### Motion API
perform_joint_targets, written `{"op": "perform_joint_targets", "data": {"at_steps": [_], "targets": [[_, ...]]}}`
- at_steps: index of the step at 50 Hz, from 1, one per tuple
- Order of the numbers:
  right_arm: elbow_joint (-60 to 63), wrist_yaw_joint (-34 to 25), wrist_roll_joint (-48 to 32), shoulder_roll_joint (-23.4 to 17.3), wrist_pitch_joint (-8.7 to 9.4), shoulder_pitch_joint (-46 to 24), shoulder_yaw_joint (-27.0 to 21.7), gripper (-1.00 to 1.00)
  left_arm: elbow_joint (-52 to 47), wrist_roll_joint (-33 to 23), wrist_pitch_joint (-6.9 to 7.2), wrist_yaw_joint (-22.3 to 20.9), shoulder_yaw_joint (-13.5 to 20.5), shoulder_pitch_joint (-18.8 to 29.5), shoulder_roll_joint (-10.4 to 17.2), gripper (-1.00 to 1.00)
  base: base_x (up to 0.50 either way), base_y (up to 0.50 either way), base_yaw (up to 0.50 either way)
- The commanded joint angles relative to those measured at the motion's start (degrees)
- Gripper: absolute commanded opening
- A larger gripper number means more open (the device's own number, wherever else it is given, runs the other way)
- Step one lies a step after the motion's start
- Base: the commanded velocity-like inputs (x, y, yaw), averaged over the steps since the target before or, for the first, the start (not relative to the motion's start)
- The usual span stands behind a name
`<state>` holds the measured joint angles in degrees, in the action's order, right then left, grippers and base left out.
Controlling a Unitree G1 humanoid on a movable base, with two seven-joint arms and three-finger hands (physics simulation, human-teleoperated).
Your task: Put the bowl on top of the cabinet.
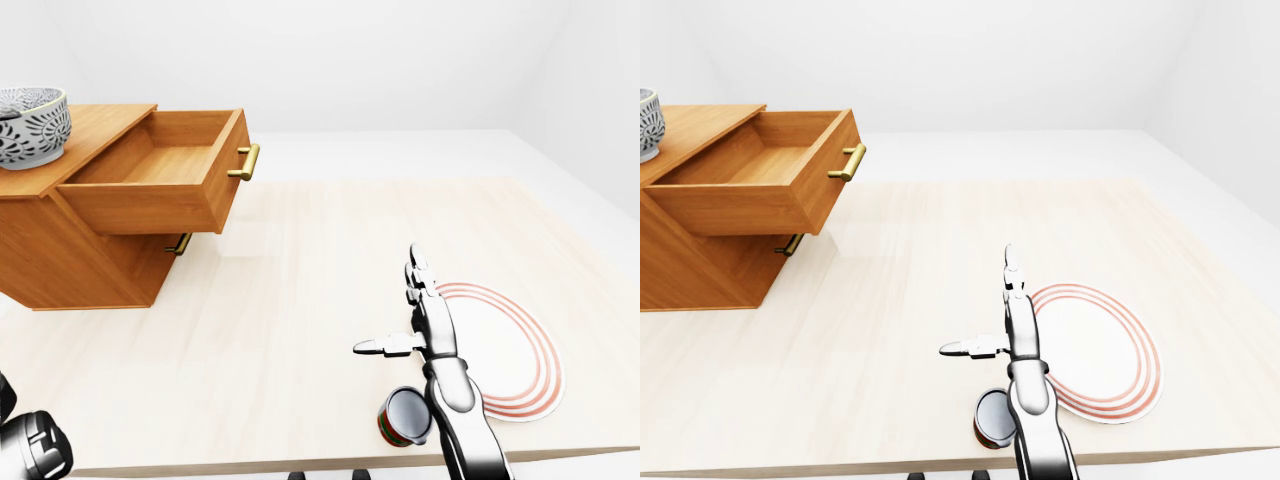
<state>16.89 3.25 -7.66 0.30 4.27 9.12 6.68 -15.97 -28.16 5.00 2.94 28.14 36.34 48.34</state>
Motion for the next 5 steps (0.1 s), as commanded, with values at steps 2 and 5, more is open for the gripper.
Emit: {"op": "perform_joint_targets", "data": {"at_steps": [2, 5], "targets": [[0.62, -0.01, -0.07, -0.02, 0.28, 0.23, 0.09, 1.0, -16.07, 3.59, 0.0, -5.42, 3.76, -3.82, 0.1, 1.0, 0.0, 0.0, 0.0], [0.83, 0.0, -0.01, -0.05, 0.25, 0.36, 0.05, 1.0, -19.17, 4.14, 0.0, -6.64, 4.83, -4.69, 0.0, 1.0, 0.0, 0.0, 0.0]]}}
